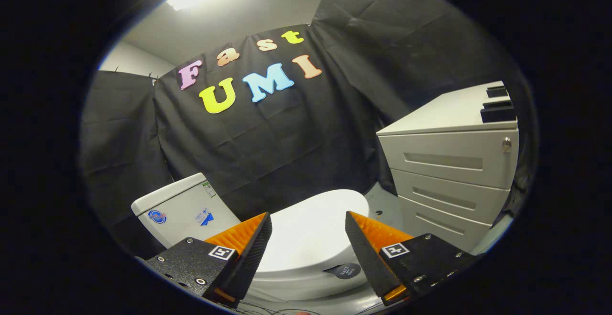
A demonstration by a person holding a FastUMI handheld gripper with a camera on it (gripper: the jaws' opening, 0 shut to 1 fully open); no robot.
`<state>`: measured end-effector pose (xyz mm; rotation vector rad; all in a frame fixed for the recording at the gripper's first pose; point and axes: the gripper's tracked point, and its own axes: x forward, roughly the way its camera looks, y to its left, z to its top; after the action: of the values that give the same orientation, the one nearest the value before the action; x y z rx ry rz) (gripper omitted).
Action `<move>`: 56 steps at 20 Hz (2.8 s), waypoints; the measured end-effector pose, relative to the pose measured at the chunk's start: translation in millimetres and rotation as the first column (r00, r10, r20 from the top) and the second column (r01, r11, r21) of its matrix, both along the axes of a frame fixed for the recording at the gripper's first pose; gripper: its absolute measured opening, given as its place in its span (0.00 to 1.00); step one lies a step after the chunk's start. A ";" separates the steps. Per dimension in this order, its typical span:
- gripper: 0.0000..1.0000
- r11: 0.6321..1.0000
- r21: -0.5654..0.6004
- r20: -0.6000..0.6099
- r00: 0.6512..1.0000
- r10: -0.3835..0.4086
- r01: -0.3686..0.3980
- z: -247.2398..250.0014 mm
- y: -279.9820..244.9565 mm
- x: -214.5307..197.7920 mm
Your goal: Open the toilet lid.
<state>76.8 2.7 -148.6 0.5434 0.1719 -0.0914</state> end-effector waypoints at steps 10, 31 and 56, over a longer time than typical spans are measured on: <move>0.95 0.984 0.169 -0.110 0.993 -0.035 0.054 -61.9 -1.9 -1.4; 0.70 0.843 0.499 -0.331 0.943 -0.031 0.203 -169.6 5.0 -5.1; 0.00 0.788 0.568 -0.346 0.938 -0.033 0.238 -148.7 2.7 6.5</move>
<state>83.3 5.4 -297.3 1.1901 0.4912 -0.2752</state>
